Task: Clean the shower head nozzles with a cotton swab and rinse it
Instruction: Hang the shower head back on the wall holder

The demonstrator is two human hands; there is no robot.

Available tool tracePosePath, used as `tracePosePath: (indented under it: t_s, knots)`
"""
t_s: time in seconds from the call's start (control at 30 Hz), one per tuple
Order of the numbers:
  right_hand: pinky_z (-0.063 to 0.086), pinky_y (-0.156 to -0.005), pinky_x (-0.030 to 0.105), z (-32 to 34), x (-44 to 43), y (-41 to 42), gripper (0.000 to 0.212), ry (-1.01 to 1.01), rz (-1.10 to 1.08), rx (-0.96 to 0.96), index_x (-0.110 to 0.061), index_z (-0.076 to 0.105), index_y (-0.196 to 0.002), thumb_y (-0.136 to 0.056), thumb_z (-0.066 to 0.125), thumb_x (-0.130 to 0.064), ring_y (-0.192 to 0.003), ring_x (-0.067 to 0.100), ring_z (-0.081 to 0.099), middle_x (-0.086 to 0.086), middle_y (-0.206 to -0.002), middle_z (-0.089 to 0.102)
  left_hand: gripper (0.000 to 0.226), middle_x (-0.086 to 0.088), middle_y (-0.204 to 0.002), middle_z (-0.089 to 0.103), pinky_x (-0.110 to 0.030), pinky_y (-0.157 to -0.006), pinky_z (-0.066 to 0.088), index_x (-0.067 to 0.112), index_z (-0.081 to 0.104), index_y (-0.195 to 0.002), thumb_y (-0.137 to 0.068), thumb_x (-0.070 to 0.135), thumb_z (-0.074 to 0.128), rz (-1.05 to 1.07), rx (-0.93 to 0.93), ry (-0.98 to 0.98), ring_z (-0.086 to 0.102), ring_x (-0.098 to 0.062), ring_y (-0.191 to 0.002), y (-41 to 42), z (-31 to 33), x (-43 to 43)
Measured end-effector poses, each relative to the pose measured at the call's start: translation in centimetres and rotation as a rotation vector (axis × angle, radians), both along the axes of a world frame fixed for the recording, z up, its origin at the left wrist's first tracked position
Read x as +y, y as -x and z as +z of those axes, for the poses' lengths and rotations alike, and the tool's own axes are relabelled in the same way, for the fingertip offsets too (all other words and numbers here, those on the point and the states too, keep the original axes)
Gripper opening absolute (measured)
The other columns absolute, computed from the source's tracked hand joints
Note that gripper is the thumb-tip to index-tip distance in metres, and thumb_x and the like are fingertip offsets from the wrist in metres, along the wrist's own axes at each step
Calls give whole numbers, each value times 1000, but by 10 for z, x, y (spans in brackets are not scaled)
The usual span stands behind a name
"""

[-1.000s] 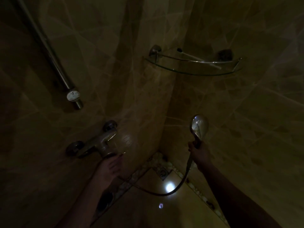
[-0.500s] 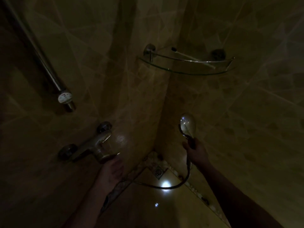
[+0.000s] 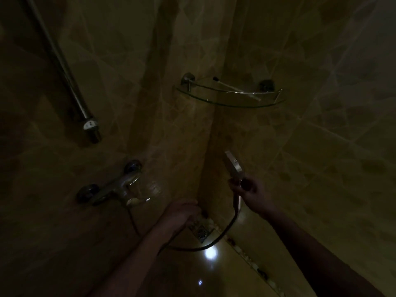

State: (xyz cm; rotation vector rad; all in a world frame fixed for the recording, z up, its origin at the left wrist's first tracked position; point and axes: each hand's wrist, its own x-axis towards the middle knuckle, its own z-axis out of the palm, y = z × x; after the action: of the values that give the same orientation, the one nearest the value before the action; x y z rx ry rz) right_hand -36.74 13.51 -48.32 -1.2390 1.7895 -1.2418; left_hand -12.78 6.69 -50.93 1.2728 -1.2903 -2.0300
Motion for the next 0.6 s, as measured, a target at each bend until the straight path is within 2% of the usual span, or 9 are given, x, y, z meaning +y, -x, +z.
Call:
tracePosePath:
  t_s: [0.07, 0.13, 0.17, 0.27, 0.37, 0.43, 0.5, 0.53, 0.6]
  knots:
    - [57, -82, 48, 15, 9, 2, 13, -6, 67, 25, -16, 72, -99, -90, 68, -7, -96, 29, 71, 14, -100, 73, 17, -5, -82, 69, -22, -57, 43, 15, 69, -95, -83, 3, 69, -94, -14, 87, 60, -13, -68, 13, 11, 10]
    - [59, -78, 43, 34, 18, 5, 11, -38, 124, 23, -16, 72, -99, -91, 68, -9, -91, 18, 72, 8, -97, 75, 26, 0, -82, 69, -16, -56, 47, 17, 67, -94, -83, -7, 66, -143, -43, 177, 62, -12, -72, 27, 20, 17]
    - [58, -79, 45, 45, 22, 7, 11, -38, 154, 10, -14, 72, -98, -90, 68, -8, -89, 17, 71, 8, -96, 75, 29, 0, -83, 68, -13, -56, 47, 16, 67, -95, -82, -10, 66, -160, -44, 221, 62, -12, -75, 35, 27, 22]
    - [56, -87, 44, 86, 35, 10, 29, 3, 293, -79, -20, 76, -100, -88, 67, 5, -97, 20, 70, 6, -103, 77, 31, -1, -87, 66, -9, -63, 48, 4, 66, -103, -76, -12, 71, -179, -12, 375, 65, -7, -80, 58, 53, 35]
    - [55, -94, 35, 125, 47, 14, 38, 69, 438, -172, -17, 70, -117, -88, 63, 7, -113, 21, 68, 5, -119, 73, 44, -5, -92, 60, -10, -62, 50, -16, 48, -125, -82, -25, 54, -210, 94, 439, 66, 7, -70, 75, 74, 46]
    - [55, -88, 23, 157, 57, 16, 41, 103, 520, -189, -6, 59, -126, -87, 68, -16, -110, 11, 69, -4, -118, 74, 61, -6, -101, 58, -14, -70, 52, -18, 34, -134, -80, -21, 62, -226, 122, 483, 67, 5, -81, 82, 90, 54]
    - [54, -83, 17, 187, 67, 16, 70, 113, 581, -205, -9, 52, -125, -74, 74, -51, -106, 3, 69, -14, -110, 76, 66, -9, -110, 58, -19, -80, 51, -20, 38, -132, -76, -9, 71, -191, 121, 513, 64, -2, -93, 87, 99, 62]
    - [54, -83, 17, 200, 72, 16, 81, 129, 609, -221, -9, 51, -123, -67, 76, -61, -106, 3, 69, -15, -108, 76, 57, -11, -110, 60, -23, -83, 50, -16, 49, -126, -76, -4, 74, -166, 105, 506, 63, -7, -96, 89, 107, 68]
    - [55, -85, 21, 215, 77, 21, 90, 160, 638, -242, -7, 49, -125, -63, 78, -65, -109, 8, 69, -9, -110, 76, 29, -10, -102, 68, -34, -89, 53, 3, 70, -103, -76, 10, 77, -117, 108, 496, 65, -17, -94, 89, 133, 86]
